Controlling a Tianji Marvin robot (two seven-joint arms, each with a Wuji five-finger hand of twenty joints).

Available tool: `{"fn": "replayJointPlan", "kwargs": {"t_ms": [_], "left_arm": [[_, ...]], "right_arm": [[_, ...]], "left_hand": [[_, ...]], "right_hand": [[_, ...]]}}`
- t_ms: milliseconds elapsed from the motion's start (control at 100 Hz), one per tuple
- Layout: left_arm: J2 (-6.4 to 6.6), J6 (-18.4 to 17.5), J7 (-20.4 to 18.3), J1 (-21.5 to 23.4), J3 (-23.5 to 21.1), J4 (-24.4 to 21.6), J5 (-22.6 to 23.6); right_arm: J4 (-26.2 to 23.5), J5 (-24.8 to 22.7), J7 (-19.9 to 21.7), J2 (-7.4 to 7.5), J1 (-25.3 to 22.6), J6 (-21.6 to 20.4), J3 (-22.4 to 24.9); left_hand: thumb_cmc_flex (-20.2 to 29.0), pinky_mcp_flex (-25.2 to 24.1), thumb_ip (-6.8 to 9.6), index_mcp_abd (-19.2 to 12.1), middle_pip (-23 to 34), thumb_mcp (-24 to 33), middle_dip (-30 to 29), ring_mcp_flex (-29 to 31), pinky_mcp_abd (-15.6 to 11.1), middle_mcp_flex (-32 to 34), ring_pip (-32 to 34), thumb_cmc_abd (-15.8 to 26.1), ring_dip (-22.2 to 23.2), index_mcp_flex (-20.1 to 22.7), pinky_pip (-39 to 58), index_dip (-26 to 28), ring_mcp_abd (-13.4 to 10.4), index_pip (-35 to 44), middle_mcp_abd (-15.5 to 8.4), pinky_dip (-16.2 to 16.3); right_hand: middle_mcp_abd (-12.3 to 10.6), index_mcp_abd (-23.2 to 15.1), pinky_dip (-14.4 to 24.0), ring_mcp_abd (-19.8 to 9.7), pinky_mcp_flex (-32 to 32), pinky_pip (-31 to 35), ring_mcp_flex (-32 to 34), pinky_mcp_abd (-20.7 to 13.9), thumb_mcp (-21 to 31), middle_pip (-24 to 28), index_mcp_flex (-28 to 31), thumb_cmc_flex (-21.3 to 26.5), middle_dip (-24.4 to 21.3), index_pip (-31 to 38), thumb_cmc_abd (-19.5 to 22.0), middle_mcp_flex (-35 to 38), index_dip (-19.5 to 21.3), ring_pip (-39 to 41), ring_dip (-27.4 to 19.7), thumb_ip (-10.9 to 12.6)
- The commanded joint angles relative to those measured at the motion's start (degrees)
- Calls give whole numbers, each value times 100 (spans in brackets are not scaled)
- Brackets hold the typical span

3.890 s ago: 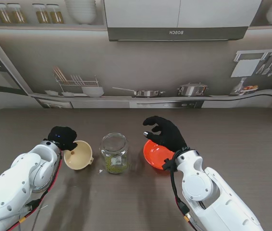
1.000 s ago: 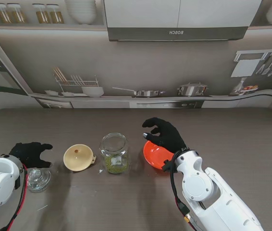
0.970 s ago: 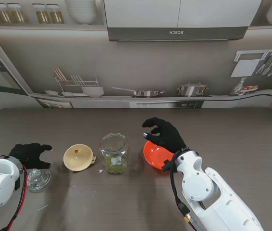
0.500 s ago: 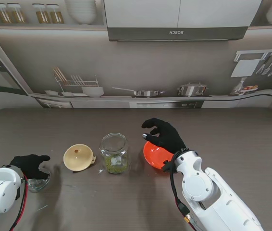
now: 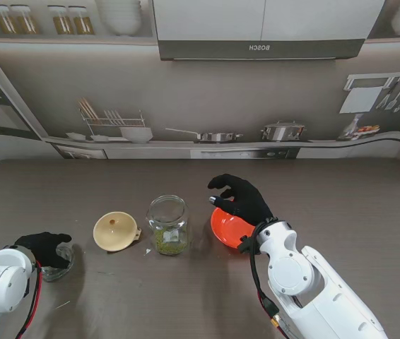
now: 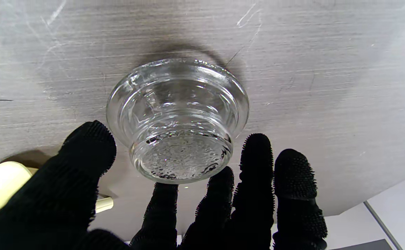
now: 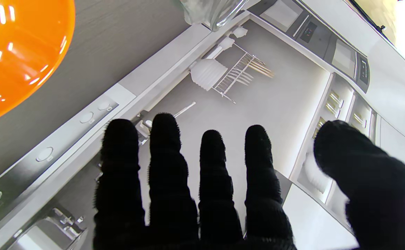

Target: Pour mung beans into a glass jar with a funnel

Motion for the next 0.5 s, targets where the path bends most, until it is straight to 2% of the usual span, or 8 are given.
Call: {"fn": "replayJointPlan", "kwargs": {"t_ms": [0,200,310,350,370,410,450,490], "left_arm": [[-9,39,-84,51,1,-28,23],[-23,183,-37,98,56,-55,83],[-38,239,154,123,107,7,111],[-42,265,212,131,125,25,107],[-44,276,236,135,133,33,107],[-46,298,255,144,149,41,119],[-47,319,252,156,160,42,139],[-48,347,247,169,170,40,145]], "right_arm": [[-30,17,90,-8,-29,-15,-12],[-29,29,106,-5,-31,-10,-4],[-24,33,110,-5,-30,-8,-1],[-23,35,113,-4,-29,-8,-1],[-23,36,115,-4,-29,-8,-1],[-23,37,118,-4,-30,-7,-1],[-24,38,118,-4,-30,-7,-1],[-24,38,119,-4,-30,-7,-1]], "left_hand": [[-159,169,42,-139,147,179,174,231,-21,210,383,-265,220,7,457,33,-58,36,136,156],[-48,676,24,-179,543,462,642,874,-6,635,1202,-442,516,124,1055,16,-215,80,44,103],[775,998,221,-178,763,-2433,873,1279,29,893,1530,346,483,273,1346,-6,-318,151,-1,-148],[140,1099,59,-183,864,445,962,1402,38,960,1621,-618,459,337,1438,-17,-345,179,-12,-213],[-19,1169,-75,-181,911,537,995,1477,53,1007,1665,-544,459,363,1486,-20,-357,189,-21,-228],[569,1271,108,-160,973,-1912,1052,1583,38,1054,1719,245,421,381,1568,-27,-396,202,-36,-338],[910,1327,210,-169,1004,-2511,1070,1651,30,1092,1738,350,409,406,1596,-27,-416,214,-50,-372],[264,1348,151,-152,1032,467,1090,1693,20,1073,1729,-637,388,397,1608,-26,-427,220,-54,-408]], "right_hand": [[40,-9,8,-21,-39,131,142,47,-54,19,53,-150,-1,53,140,47,17,57,-10,188],[40,-11,7,-24,-41,131,141,44,-56,17,67,-151,-1,53,146,46,18,56,-10,189],[34,-5,7,-29,-40,133,141,43,-54,17,72,-151,-1,53,149,44,17,57,-9,189],[40,-6,8,-28,-41,133,143,44,-54,17,80,-150,-1,56,143,43,18,58,-9,189],[39,-11,7,-30,-45,132,133,41,-53,17,78,-151,-1,54,150,43,18,54,-10,190],[42,-11,8,-29,-41,134,142,49,-55,19,75,-155,-1,53,151,48,17,59,-9,189],[36,-7,7,-24,-44,132,133,45,-56,18,74,-156,-1,52,149,44,17,55,-10,188],[42,-5,7,-31,-42,134,136,43,-55,18,79,-152,-1,55,148,41,18,57,-9,189]]}}
